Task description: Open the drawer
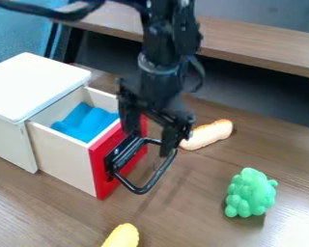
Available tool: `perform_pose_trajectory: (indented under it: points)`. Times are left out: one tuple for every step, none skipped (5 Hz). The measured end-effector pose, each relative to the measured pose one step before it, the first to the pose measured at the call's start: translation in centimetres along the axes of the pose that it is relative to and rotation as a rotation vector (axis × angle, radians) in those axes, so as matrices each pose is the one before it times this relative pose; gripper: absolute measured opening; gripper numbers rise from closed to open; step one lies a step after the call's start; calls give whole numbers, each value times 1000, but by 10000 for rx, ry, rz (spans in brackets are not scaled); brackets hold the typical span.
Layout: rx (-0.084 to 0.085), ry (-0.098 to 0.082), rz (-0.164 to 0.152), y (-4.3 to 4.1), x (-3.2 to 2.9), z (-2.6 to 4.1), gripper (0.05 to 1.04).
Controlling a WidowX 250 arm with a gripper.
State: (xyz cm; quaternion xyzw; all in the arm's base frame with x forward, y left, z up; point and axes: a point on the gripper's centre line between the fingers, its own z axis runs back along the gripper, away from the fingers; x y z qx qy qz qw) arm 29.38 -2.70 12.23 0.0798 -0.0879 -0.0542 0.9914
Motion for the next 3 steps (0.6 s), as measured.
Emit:
perform_pose_trajectory:
  points:
    - [-737, -321, 162, 223, -209, 2740, 999]
    - [-378, -44, 16, 107, -623, 1355, 999]
    - [-29, -152, -35, 5, -138, 692, 999]
